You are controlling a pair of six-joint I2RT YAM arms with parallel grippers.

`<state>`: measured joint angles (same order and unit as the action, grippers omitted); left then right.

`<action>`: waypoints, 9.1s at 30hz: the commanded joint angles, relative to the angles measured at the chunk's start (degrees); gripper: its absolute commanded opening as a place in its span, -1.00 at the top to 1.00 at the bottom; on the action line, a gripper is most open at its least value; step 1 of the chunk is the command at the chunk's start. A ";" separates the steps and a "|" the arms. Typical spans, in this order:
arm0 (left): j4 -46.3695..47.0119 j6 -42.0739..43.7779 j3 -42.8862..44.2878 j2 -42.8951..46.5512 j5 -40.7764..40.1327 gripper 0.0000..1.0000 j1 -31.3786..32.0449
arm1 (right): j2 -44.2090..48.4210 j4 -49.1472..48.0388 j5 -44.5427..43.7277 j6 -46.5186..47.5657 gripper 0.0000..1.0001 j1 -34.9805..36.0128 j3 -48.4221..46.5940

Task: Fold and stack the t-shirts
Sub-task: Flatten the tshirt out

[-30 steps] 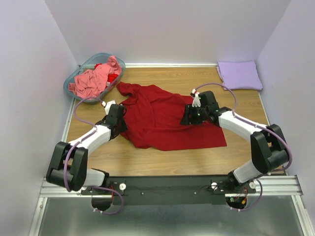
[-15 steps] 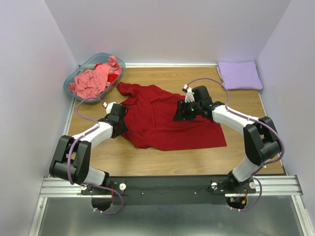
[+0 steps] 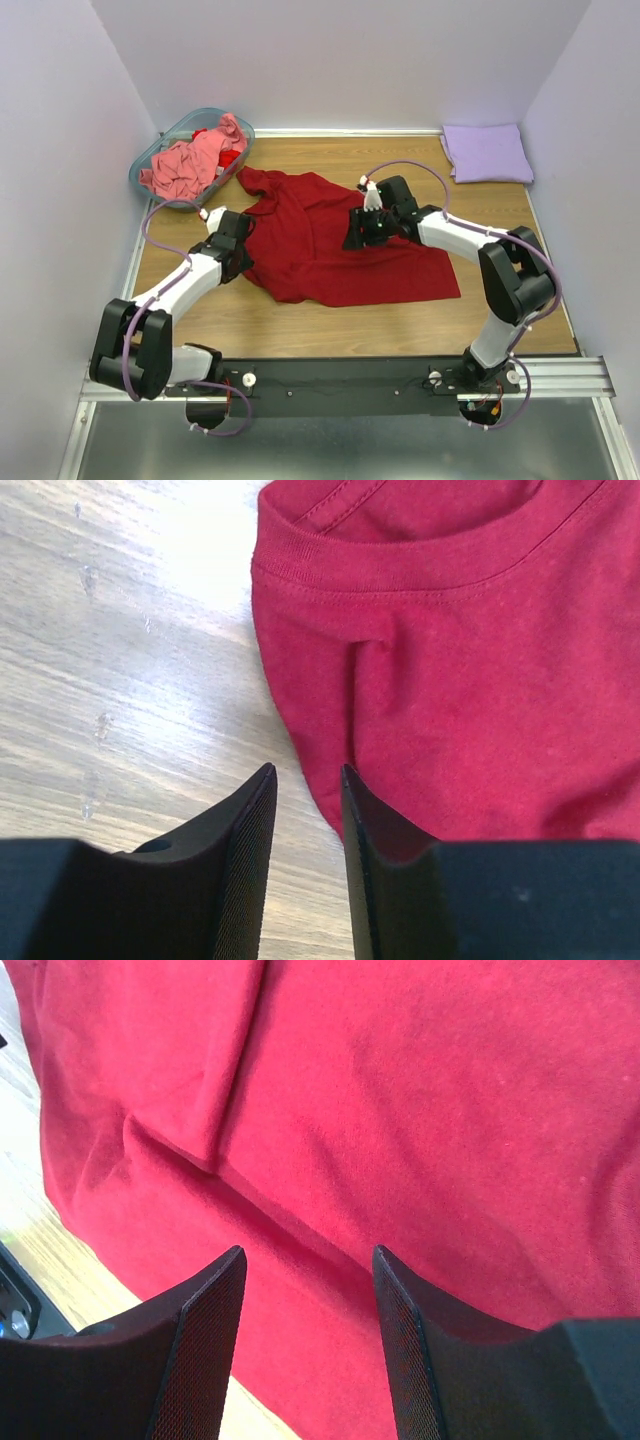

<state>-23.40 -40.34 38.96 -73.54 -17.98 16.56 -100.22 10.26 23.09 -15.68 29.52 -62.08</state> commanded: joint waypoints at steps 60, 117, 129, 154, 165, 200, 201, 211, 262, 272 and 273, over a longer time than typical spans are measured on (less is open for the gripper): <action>-22.48 9.23 47.44 1.81 -12.95 1.00 20.44 | 12.42 -0.95 -14.65 -0.58 -0.29 -11.50 11.11; 13.47 19.07 6.57 9.46 -5.22 -0.78 -4.52 | -13.05 1.78 -20.28 20.95 -0.39 24.00 -23.15; 15.05 15.46 7.88 8.41 3.03 -0.75 -13.66 | -28.09 2.57 -27.22 25.35 -0.11 27.26 -35.38; 15.57 15.73 7.45 8.85 3.83 -0.73 -15.06 | -27.50 3.01 -25.57 27.20 0.99 27.35 -37.42; 15.66 16.61 7.53 7.80 5.05 -0.73 -15.06 | -13.86 16.19 11.88 20.78 0.17 27.35 -28.73; 8.37 9.05 1.64 -1.59 14.20 -0.24 -3.29 | -6.30 6.79 -29.68 5.40 -0.01 1.42 -5.33; 8.63 8.26 2.52 -2.48 14.20 -0.22 -1.98 | -5.86 6.44 -30.29 4.96 -0.01 1.16 -5.07; 14.95 6.15 7.88 -16.89 17.71 0.08 -0.82 | -6.30 0.21 -33.73 1.18 -0.01 -3.58 -1.38; -5.17 6.77 7.62 -12.50 2.95 -0.06 2.16 | 20.68 6.53 -21.07 -3.65 -0.54 -11.85 11.90; -4.73 5.18 6.39 -15.76 2.95 0.11 2.25 | 21.47 5.82 -20.63 -3.74 -0.54 -11.85 12.51; -4.64 5.01 6.13 -15.85 3.12 0.14 2.25 | 21.56 5.74 -20.72 -3.74 -0.54 -11.85 12.51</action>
<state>-27.27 -34.00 46.46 -86.98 -13.21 18.50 -80.66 16.40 1.58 -19.11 17.30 -50.37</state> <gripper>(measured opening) 0.444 0.769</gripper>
